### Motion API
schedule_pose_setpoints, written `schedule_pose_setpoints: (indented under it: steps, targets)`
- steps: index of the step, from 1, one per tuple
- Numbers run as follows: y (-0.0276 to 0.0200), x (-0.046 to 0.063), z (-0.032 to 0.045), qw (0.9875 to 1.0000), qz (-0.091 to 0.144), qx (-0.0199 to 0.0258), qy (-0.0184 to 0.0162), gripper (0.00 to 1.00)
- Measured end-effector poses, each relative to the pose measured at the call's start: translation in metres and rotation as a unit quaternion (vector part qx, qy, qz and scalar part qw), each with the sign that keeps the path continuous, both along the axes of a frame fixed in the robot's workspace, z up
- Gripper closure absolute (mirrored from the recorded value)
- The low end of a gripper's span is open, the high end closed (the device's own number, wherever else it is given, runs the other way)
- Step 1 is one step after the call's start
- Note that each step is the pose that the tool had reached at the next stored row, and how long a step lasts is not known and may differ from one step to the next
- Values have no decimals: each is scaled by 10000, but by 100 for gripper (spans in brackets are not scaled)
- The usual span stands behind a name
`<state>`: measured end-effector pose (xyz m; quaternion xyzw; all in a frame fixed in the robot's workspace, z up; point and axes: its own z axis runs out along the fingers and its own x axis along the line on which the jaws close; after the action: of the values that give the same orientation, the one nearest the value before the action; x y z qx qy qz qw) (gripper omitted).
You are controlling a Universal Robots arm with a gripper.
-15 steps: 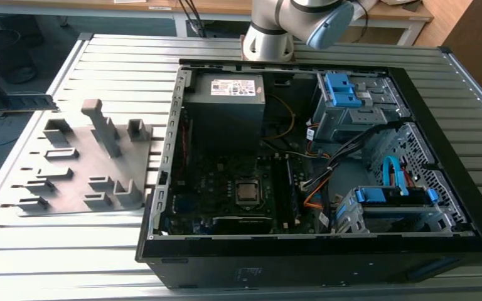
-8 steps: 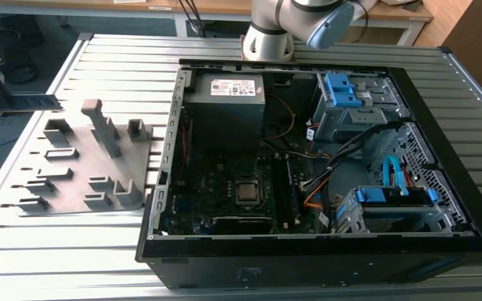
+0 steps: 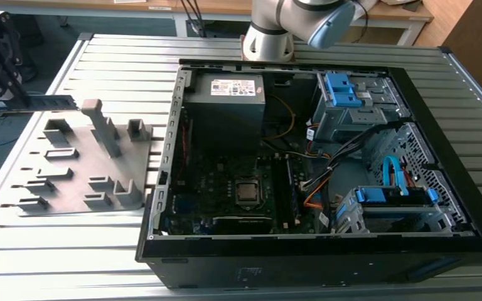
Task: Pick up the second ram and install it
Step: 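Pick up the second ram and move it above second insertion slot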
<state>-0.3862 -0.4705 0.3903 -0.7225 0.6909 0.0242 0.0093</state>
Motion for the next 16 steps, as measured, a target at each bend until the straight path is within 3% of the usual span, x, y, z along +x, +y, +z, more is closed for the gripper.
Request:
schedule_pose_setpoints:
  steps: [16]
  targets:
    - [0,305,-3,10000,0,0,0,86]
